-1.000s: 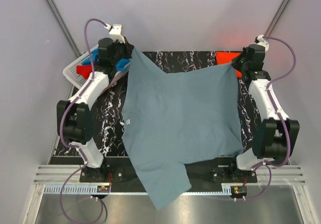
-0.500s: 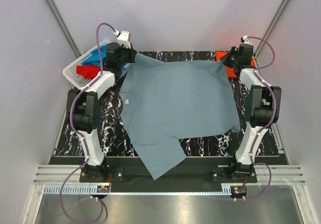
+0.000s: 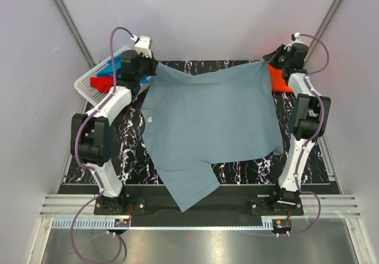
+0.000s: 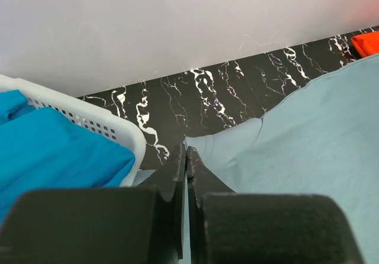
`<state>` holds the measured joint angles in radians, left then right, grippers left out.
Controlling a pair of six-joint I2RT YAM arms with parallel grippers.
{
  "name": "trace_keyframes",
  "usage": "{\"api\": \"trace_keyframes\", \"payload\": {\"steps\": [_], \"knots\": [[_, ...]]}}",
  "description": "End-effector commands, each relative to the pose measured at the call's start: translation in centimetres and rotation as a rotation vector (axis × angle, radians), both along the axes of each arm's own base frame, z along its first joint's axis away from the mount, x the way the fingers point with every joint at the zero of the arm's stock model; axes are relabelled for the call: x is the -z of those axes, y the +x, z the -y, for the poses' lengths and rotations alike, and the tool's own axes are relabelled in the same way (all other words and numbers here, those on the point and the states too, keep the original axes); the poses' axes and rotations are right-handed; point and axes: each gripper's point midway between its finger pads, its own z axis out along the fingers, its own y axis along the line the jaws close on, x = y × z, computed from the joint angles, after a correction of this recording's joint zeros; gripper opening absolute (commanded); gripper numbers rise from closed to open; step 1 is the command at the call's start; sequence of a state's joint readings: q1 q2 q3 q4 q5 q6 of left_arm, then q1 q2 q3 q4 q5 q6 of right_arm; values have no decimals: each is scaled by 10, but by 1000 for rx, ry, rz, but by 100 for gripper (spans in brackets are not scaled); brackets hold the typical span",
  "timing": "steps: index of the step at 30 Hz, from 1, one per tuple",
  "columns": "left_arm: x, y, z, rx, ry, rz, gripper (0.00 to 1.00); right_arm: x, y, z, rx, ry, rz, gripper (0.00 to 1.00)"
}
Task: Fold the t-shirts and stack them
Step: Flatten the tshirt out, then fold the tshirt
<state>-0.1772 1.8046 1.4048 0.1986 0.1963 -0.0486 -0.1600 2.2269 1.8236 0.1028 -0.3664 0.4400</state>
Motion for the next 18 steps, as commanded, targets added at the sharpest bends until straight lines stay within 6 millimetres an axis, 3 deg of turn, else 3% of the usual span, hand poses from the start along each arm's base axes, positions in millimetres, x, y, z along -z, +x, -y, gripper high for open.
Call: {"api": "trace_keyframes", "payload": {"steps": [1,7,11,15,18], "knots": [[-24,-6,-1,-3,13,60,0,-34,8,-25,-121,57,123,0],[-26,-14,-2,-8,31,52,0,-34,14,-32,-189,46,160,0],[-25,-27,-3,0,65,36,0,-17,20,-17,-112,13,95,0],[-16,-46,-4,16,108,-9,0,8,8,1,-51,-32,6,0],[-14,-63,-5,21,115,-38,0,12,-2,14,-23,-59,-23,0]]}}
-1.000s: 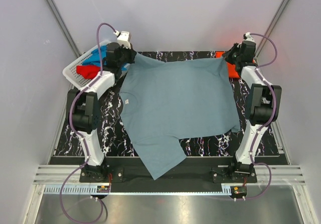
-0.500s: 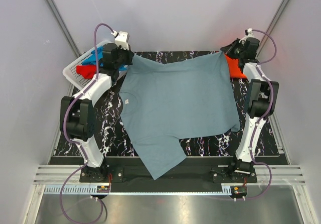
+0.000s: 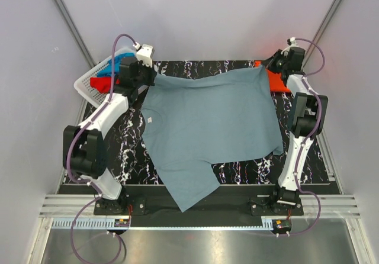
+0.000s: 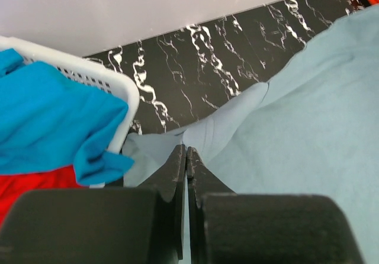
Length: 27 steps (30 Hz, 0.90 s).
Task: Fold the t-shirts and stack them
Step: Fold the tshirt
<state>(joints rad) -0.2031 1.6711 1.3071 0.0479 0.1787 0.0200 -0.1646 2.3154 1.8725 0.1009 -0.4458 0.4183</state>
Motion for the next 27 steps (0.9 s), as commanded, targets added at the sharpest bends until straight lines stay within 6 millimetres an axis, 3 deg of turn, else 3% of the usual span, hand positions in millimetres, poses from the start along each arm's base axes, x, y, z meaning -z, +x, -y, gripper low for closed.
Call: {"api": "trace_keyframes", "payload": {"steps": [1,5,12,21,27], "knots": [[-26,-21,-3,1,32,41,0,-18,-12,27,66,-74,-11,0],[-13,-43,0,8,46,-58,0,-9,-20,37,88,-96,-66,0],[32,-95,9,0,56,-299,0,12,-37,49,120,-119,-170,0],[71,-154,-1,-53,29,-533,0,12,-55,55,147,-121,-211,0],[79,-178,9,-17,-45,-581,0,30,-67,54,151,-104,-278,0]]}}
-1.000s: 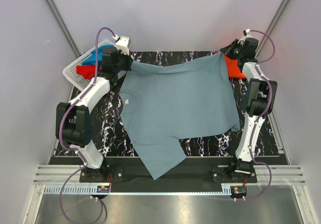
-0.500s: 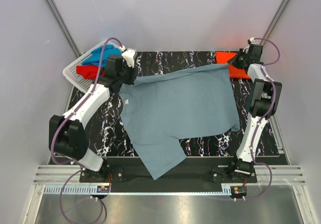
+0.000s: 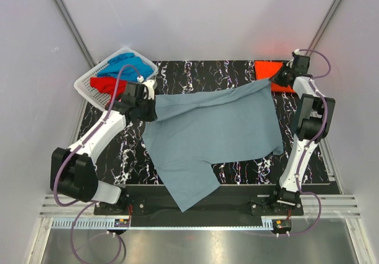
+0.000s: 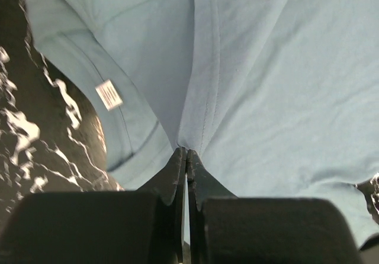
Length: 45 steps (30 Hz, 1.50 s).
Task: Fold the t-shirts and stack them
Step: Fold the tshirt
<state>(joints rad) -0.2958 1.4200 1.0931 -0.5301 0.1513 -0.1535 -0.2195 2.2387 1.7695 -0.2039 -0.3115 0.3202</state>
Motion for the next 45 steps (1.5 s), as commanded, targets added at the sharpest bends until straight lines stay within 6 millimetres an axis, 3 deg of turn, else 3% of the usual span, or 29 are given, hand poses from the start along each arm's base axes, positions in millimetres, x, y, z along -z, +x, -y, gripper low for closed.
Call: {"api": "trace_keyframes", "payload": {"steps": [1,9,14,15,21,29,31,35,37,41,45], "knots": [[-9,-15,7,-5,-65,-6,0,-31,-8,7,21,-26,36,0],[8,-29,0,-3,17,-67,0,-39,-20,12,56,-44,30,0],[21,-39,-3,-12,40,-101,0,-29,-38,13,88,-45,-26,0],[23,-39,-5,-24,49,-102,0,-36,-38,14,91,-49,-4,0],[27,-39,-19,-72,114,-96,0,-19,-46,17,106,-63,-56,0],[33,-49,-12,-51,77,-129,0,-4,-55,23,134,-67,-94,0],[34,-57,-1,-22,27,-153,0,-2,-58,23,140,-64,-107,7],[23,-72,19,32,-96,-162,29,-14,-64,31,185,-76,-152,27],[10,-77,24,42,-143,-147,40,-12,-80,35,242,-68,-239,31],[-13,-58,19,-10,-137,-50,46,-18,-94,22,240,-2,-313,38],[-11,-18,13,-102,-106,-17,47,-10,-107,18,252,16,-339,41]]}}
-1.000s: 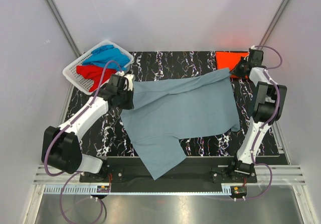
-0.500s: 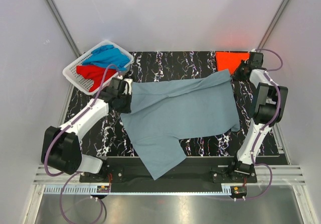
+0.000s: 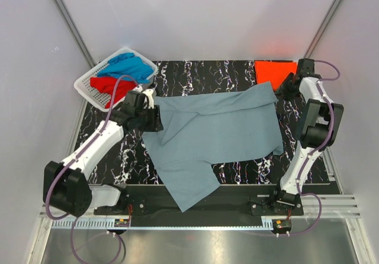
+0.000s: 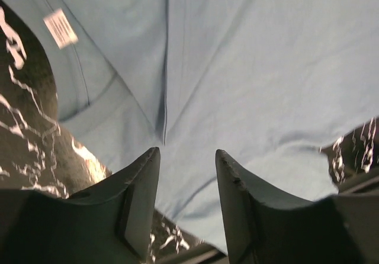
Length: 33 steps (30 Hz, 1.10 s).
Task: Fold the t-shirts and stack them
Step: Fold the tshirt
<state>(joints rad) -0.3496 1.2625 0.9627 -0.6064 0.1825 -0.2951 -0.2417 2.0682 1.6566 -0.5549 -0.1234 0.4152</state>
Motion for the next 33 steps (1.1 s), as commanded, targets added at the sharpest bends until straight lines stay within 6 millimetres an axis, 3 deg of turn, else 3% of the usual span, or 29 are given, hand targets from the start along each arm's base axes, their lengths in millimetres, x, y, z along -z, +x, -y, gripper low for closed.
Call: {"api": "trace_keyframes", "payload": {"steps": [1,5,11,12,13,14,15,19,22,25,28,33], "knots": [[-5,47,6,-68,-17,44,46,-13,-21,-1,35,5,-38,43],[4,48,30,-20,-97,15,43,-1,-55,4,88,5,-150,46],[40,46,28,-168,-149,-34,47,6,-114,20,353,66,-284,46],[49,44,27,-205,-148,-66,47,-1,-121,24,419,101,-268,47],[56,44,23,-228,-127,-78,47,13,-140,20,452,121,-317,47],[64,41,20,-255,-117,-103,47,7,-145,15,464,149,-298,48],[72,40,13,-293,-86,-117,47,18,-161,12,501,173,-336,48],[85,35,-7,-419,-42,-104,47,26,-201,14,616,134,-456,52],[100,25,-29,-514,19,-98,50,37,-227,2,660,163,-545,53],[110,16,-45,-577,66,-115,51,44,-242,-6,689,186,-570,50],[119,10,-66,-645,134,-148,52,37,-247,0,698,146,-545,48],[120,18,-98,-772,160,-151,52,21,-255,6,671,87,-532,47]]}}
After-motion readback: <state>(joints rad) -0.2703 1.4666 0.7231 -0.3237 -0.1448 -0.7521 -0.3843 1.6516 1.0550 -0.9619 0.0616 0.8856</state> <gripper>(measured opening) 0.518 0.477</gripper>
